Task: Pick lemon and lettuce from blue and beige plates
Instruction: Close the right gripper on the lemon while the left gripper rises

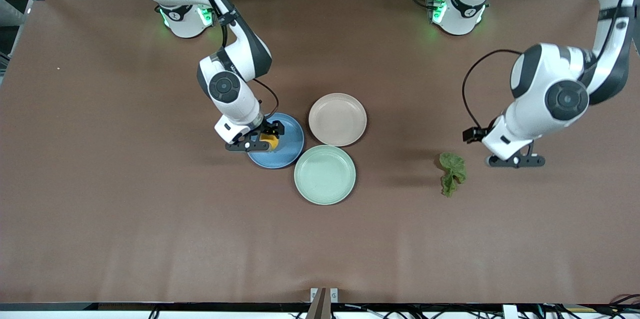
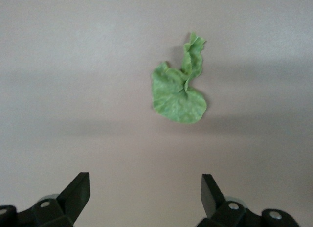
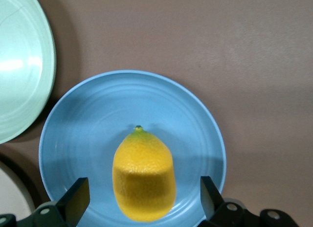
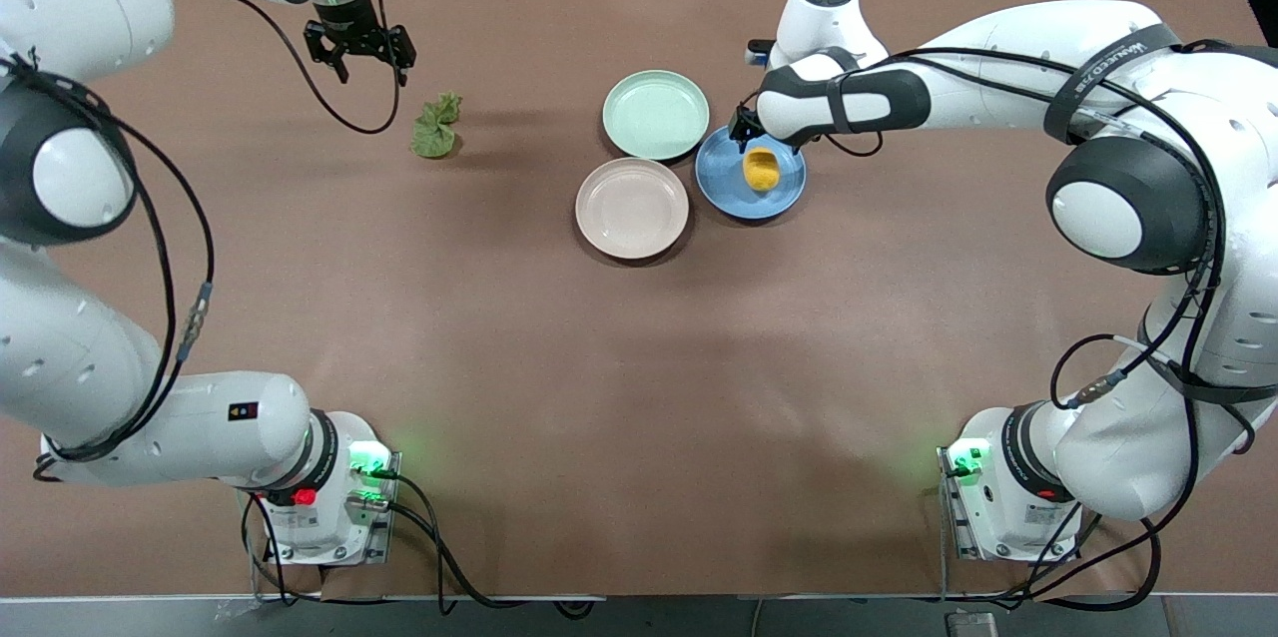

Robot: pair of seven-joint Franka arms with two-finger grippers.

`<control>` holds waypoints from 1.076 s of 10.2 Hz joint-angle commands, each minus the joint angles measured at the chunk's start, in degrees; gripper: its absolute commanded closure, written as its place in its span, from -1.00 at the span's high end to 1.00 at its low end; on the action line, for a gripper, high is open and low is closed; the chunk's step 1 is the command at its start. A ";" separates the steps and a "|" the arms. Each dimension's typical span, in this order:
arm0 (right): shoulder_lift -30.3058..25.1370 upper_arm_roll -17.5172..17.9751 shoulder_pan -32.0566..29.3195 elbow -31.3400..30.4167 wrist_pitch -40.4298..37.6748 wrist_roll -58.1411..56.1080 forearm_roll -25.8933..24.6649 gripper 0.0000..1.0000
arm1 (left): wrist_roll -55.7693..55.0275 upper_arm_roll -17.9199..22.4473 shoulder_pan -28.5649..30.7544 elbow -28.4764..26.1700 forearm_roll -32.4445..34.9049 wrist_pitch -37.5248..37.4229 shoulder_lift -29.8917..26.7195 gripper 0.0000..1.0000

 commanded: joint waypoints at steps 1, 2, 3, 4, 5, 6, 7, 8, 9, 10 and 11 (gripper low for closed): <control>2.25 -0.17 1.74 -0.54 3.74 2.87 0.27 1.00 | -0.67 4.11 -3.19 -8.67 -1.71 0.54 -9.40 1.00; 2.96 -0.17 1.74 -0.54 4.53 2.88 0.19 1.00 | -0.67 4.46 -3.27 -10.96 -2.23 0.63 -12.65 1.00; 3.49 -0.26 1.83 -0.54 4.89 2.88 0.01 1.00 | -0.67 4.47 -3.36 -12.37 -4.15 0.63 -15.29 1.00; 3.84 -0.26 2.18 -0.54 4.89 2.88 -0.25 1.00 | -0.76 4.47 -3.45 -12.56 -5.65 0.63 -16.89 1.00; 4.46 -0.26 2.18 -0.54 4.98 2.96 -0.51 1.00 | -0.85 4.47 -3.45 -11.17 -5.84 0.71 -17.25 1.00; 5.07 -0.26 2.18 -0.54 5.59 2.88 -1.13 1.00 | -0.76 4.47 -3.19 -8.02 -5.84 0.98 -16.99 1.00; 5.69 -0.26 2.18 -0.54 5.68 2.88 -1.31 1.00 | -0.67 4.47 -2.84 -5.03 -5.84 1.07 -16.99 1.00; 6.13 -0.26 2.18 -0.54 5.86 2.88 -1.83 1.00 | -0.50 4.47 -2.66 -2.57 -5.84 0.98 -16.90 1.00; 6.22 -0.26 2.18 -0.54 5.95 2.88 -2.01 0.91 | -0.67 4.90 -2.66 0.24 -5.84 0.89 -16.64 1.00; 6.22 -0.26 2.18 -0.54 5.95 2.96 -2.10 0.70 | -0.58 5.34 -2.83 2.97 -5.84 -0.24 -16.38 1.00; 6.22 -0.26 2.10 -0.54 5.86 2.97 -2.01 0.39 | -0.41 5.69 -3.10 6.13 -5.67 -2.78 -14.98 1.00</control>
